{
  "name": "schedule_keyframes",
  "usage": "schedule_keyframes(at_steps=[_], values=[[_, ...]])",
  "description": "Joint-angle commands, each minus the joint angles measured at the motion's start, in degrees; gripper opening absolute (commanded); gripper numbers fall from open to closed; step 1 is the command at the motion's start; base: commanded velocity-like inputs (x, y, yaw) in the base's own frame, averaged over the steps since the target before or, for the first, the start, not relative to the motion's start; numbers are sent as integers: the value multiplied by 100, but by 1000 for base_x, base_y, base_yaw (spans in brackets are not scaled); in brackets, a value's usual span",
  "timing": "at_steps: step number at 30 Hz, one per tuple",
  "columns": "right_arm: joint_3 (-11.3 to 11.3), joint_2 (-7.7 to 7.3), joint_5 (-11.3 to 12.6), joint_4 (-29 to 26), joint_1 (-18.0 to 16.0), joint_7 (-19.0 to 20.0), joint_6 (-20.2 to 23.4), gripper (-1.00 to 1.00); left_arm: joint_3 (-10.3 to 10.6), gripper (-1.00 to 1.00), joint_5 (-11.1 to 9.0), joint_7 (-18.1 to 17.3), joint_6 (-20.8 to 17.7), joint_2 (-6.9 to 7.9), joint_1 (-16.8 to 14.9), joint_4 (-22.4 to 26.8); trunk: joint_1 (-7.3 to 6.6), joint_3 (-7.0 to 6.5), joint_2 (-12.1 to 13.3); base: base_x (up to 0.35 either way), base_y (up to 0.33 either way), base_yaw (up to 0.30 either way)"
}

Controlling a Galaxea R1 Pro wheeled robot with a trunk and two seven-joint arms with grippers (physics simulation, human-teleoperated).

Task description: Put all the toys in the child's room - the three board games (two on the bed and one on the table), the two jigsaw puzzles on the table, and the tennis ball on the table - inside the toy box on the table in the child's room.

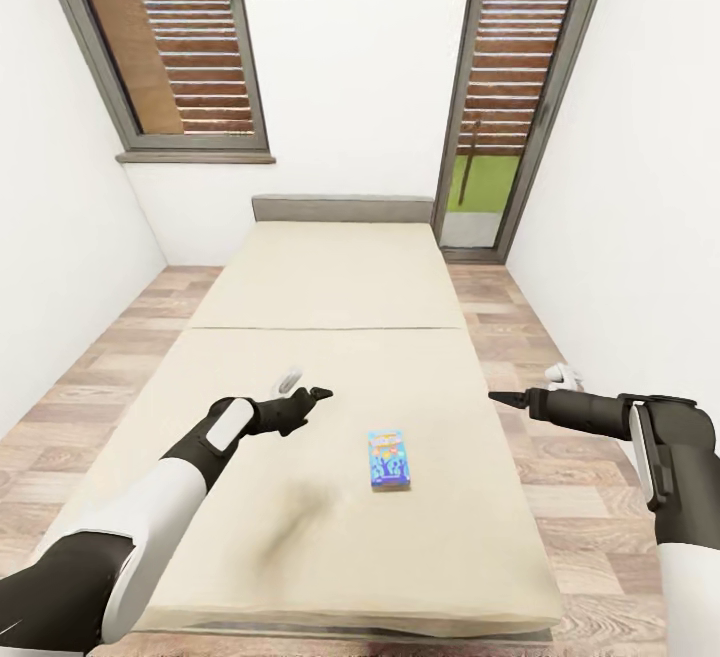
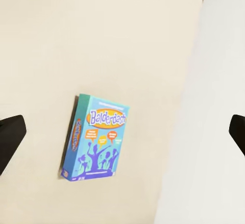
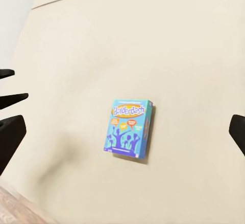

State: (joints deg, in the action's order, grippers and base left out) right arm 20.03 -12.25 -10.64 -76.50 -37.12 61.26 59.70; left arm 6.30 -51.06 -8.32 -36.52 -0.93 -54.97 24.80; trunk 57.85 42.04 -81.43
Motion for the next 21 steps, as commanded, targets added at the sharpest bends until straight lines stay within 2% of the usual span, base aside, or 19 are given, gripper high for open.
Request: schedule_keyframes(at_steps=[1, 21], values=[[9, 2, -56, -5, -5, 60, 30, 100, 12, 100, 7, -22, -7, 10, -4, -4, 22, 33, -45, 0, 0, 0], [10, 0, -33, -13, 12, 64, 30, 100, 26, 100, -11, -48, -22, 29, -21, -13, 462, 579, -847, 0, 0, 0]])
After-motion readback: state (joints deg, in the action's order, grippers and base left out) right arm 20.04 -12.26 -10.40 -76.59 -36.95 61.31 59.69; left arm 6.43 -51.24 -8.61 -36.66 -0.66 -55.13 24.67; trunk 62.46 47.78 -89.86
